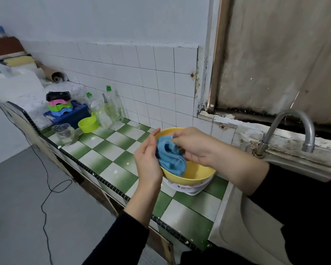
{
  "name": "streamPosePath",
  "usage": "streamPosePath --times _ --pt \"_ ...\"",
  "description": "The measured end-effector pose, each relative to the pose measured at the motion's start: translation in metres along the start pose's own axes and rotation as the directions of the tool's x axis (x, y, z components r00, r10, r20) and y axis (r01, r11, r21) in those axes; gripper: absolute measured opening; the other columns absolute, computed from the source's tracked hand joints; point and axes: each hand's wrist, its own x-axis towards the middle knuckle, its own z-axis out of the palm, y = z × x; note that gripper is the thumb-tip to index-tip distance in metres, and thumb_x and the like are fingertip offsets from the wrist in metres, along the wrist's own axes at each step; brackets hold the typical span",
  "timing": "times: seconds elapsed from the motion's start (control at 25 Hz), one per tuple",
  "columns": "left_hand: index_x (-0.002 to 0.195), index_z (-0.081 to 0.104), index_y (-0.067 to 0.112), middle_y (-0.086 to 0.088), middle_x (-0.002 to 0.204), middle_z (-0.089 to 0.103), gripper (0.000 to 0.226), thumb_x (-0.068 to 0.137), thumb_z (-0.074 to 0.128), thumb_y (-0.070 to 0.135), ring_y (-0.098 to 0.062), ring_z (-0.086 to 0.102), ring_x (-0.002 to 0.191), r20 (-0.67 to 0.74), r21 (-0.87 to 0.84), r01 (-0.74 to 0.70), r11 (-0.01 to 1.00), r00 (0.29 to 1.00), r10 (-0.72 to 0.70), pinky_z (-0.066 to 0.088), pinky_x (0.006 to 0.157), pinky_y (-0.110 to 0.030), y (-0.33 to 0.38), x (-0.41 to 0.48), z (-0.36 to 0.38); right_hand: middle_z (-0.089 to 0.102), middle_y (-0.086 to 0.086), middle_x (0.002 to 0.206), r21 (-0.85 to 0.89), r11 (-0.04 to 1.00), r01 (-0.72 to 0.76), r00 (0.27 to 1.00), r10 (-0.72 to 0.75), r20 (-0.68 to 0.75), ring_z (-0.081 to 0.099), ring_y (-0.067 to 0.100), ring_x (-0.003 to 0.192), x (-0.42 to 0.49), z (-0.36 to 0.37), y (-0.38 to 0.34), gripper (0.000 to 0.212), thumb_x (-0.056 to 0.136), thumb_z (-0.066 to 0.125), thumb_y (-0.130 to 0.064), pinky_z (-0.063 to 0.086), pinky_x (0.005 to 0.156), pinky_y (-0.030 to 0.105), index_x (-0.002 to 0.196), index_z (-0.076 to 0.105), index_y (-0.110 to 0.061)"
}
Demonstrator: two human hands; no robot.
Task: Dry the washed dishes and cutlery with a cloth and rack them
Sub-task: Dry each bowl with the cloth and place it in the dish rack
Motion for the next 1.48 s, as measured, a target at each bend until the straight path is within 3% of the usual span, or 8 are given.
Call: streamPosePath --times 0.12,0.4,0.64,0.84,0.96,1.08,1.32,1.48 --pt "0.112 0.064 0.011 -0.014 0.110 0.068 0.026 0.101 0.040 0.006 -0.012 0.068 0.090 -0.026 -0.056 -0.047 0.997 0.999 0.046 0.054 0.075 -0.019 0.000 -0.003 0.002 0.068 0.008 0.098 0.183 0.971 0.151 0.934 -0.080 -0.349 0.067 0.022 0.088 0.009 0.008 0.011 0.015 0.090 0.065 -0.005 0.058 0.070 0.032 0.093 0.062 -0.020" --pt "0.111 0.064 0.006 -0.021 0.108 0.066 0.027 0.100 0.039 0.004 -0.024 0.064 0.094 0.038 -0.048 -0.056 0.997 0.998 0.058 0.054 0.084 -0.030 0.009 0.013 0.003 0.068 0.004 0.100 -0.050 0.940 0.336 0.920 -0.339 -0.196 0.065 0.016 0.088 0.003 0.010 0.012 0.028 0.083 0.072 -0.002 0.053 0.066 0.022 0.091 0.064 -0.026" --pt "0.111 0.068 0.005 0.005 0.092 0.069 0.027 0.098 0.044 0.007 0.003 0.065 0.078 0.076 0.097 -0.029 0.995 0.997 0.021 0.048 0.069 -0.006 0.027 0.027 -0.007 0.068 0.000 0.104 -0.279 0.884 0.375 0.799 -0.156 0.581 0.064 0.008 0.096 -0.008 -0.030 -0.003 0.033 0.082 0.071 0.002 0.050 0.090 0.023 0.106 0.067 -0.019" --pt "0.101 0.074 0.020 -0.005 0.104 0.072 0.031 0.100 0.042 0.021 -0.021 0.067 0.095 0.084 0.162 0.118 0.980 0.988 -0.132 0.051 0.065 -0.027 0.024 0.033 -0.002 0.065 -0.009 0.094 -0.900 0.115 0.421 0.901 -0.173 0.399 0.056 0.004 0.081 0.002 -0.054 -0.026 0.033 0.081 0.071 -0.017 0.046 0.076 0.022 0.109 0.070 -0.034" --pt "0.098 0.072 0.021 -0.013 0.106 0.072 0.032 0.101 0.041 0.025 -0.031 0.069 0.098 0.086 0.129 0.195 0.972 0.975 -0.207 0.053 0.067 -0.031 0.020 0.036 0.006 0.067 -0.009 0.100 -0.821 0.344 0.457 0.870 -0.363 0.332 0.059 0.008 0.091 0.012 -0.039 -0.017 0.034 0.080 0.074 -0.016 0.044 0.080 0.019 0.109 0.070 -0.033" --pt "0.096 0.074 0.021 -0.013 0.106 0.072 0.033 0.100 0.043 0.029 -0.034 0.068 0.100 0.030 0.127 0.251 0.960 0.966 -0.256 0.056 0.080 -0.040 0.019 0.041 0.003 0.071 -0.006 0.104 -0.640 0.563 0.523 0.841 -0.219 0.494 0.064 0.013 0.095 0.005 -0.031 -0.016 0.035 0.080 0.074 -0.009 0.050 0.090 0.027 0.103 0.069 -0.034" --pt "0.096 0.073 0.021 -0.009 0.102 0.073 0.034 0.101 0.041 0.027 -0.028 0.068 0.094 0.088 0.119 0.246 0.962 0.962 -0.258 0.053 0.072 -0.032 0.015 0.038 0.006 0.066 -0.016 0.089 -0.878 0.237 0.416 0.909 -0.145 0.391 0.057 -0.004 0.075 0.010 -0.060 -0.033 0.030 0.081 0.075 -0.020 0.042 0.066 0.010 0.107 0.072 -0.035" --pt "0.097 0.075 0.017 -0.015 0.107 0.072 0.032 0.099 0.043 0.019 -0.033 0.067 0.104 0.103 0.111 0.178 0.978 0.976 -0.190 0.051 0.095 -0.048 0.010 0.038 0.008 0.071 -0.008 0.104 -0.666 0.606 0.436 0.890 -0.178 0.421 0.065 0.007 0.093 0.009 -0.038 -0.018 0.033 0.076 0.081 -0.018 0.052 0.088 0.024 0.101 0.070 -0.035"
